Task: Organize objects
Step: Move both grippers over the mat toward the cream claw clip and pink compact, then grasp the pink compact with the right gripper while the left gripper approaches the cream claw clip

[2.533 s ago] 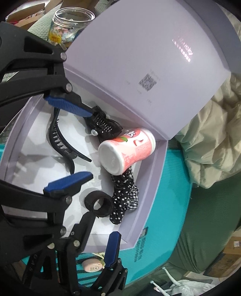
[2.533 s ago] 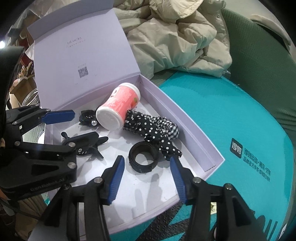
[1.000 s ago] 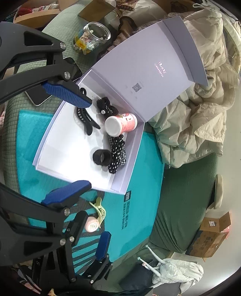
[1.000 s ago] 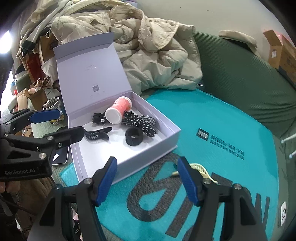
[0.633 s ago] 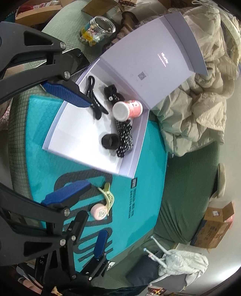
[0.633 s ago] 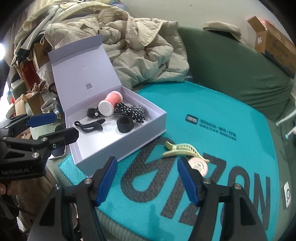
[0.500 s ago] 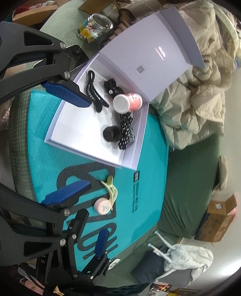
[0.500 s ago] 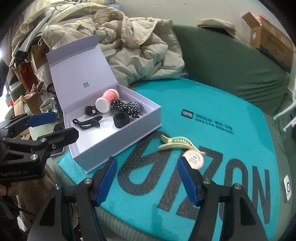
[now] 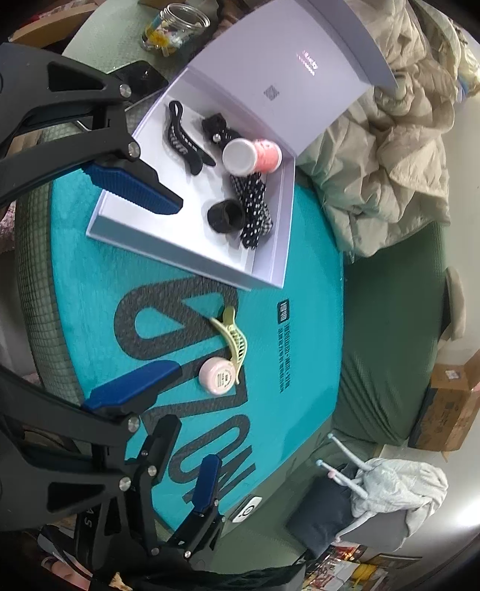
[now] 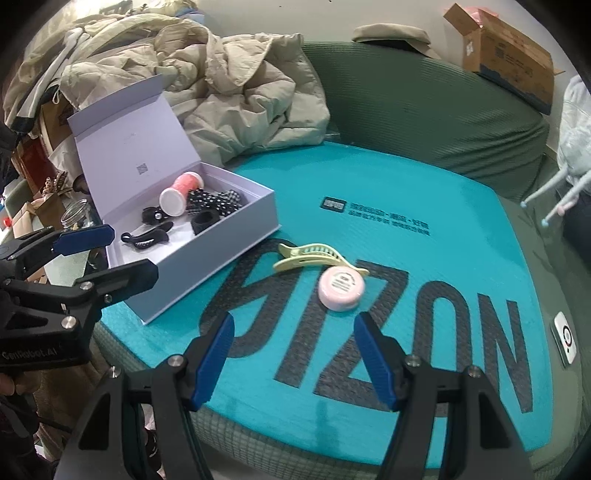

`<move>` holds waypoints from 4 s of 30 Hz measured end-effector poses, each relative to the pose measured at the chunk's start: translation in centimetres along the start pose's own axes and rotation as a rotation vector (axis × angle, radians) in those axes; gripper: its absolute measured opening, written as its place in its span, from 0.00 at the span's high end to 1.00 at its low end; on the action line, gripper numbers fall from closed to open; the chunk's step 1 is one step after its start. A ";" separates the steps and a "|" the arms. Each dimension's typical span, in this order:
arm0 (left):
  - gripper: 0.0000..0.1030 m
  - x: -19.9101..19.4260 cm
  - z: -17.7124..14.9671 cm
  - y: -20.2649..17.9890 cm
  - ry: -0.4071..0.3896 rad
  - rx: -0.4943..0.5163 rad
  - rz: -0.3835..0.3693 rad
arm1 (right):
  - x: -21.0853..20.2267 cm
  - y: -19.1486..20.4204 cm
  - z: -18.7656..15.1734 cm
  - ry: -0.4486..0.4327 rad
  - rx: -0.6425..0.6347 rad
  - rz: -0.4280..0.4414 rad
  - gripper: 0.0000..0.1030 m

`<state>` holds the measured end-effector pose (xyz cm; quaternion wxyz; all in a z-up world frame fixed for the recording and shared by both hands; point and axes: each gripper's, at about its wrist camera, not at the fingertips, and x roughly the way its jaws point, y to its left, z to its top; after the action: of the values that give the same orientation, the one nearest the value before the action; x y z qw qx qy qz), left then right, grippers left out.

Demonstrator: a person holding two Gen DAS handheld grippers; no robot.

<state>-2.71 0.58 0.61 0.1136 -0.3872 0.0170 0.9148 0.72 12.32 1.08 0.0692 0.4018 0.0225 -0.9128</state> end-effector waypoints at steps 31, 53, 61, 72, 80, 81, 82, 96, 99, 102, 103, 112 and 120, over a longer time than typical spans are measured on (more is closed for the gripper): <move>0.22 8.8 2.4 -5.8 0.106 0.145 0.009 | 3.8 -7.0 -2.7 0.082 0.117 -0.066 0.34; 0.23 14.7 4.6 -5.7 0.204 0.249 0.002 | 9.7 -6.8 -0.5 0.112 0.139 0.026 0.34; 0.30 15.5 4.6 -5.0 0.202 0.230 -0.009 | 11.5 -6.6 0.0 0.098 0.146 0.036 0.34; 0.44 16.0 4.3 -6.2 0.164 0.268 -0.023 | 11.1 -6.9 -0.4 0.063 0.128 -0.009 0.53; 0.64 16.4 4.3 -6.9 0.166 0.265 -0.080 | 10.4 -8.8 -1.7 0.067 0.152 -0.109 0.55; 0.64 16.5 4.2 -7.3 0.157 0.289 -0.061 | 10.3 -8.9 -1.8 0.064 0.156 -0.107 0.55; 0.64 16.6 4.0 -7.8 0.152 0.315 -0.051 | 10.2 -8.9 -2.0 0.059 0.159 -0.107 0.55; 0.66 17.0 3.6 -7.6 0.171 0.226 -0.211 | 9.4 -10.2 -2.7 0.033 0.235 -0.077 0.55; 0.66 16.6 3.9 -7.2 0.130 0.217 -0.186 | 9.3 -10.2 -2.6 0.023 0.237 -0.072 0.55; 0.66 16.6 4.1 -7.0 0.118 0.212 -0.183 | 9.5 -10.1 -2.1 0.020 0.246 -0.033 0.52; 0.66 16.6 4.1 -7.0 0.114 0.212 -0.183 | 9.7 -9.9 -1.9 0.023 0.242 -0.032 0.48; 0.58 17.5 5.2 -8.1 0.066 0.268 -0.154 | 10.6 -10.2 -1.2 0.013 0.255 -0.066 0.46; 0.32 18.7 5.3 -8.7 0.066 0.329 -0.118 | 10.4 -10.7 -1.6 0.010 0.256 -0.082 0.51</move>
<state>-17.16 13.36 -8.52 0.2285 -0.3934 0.1472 0.8783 -6.59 21.91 -7.86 -0.0200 0.4105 -0.0774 -0.9084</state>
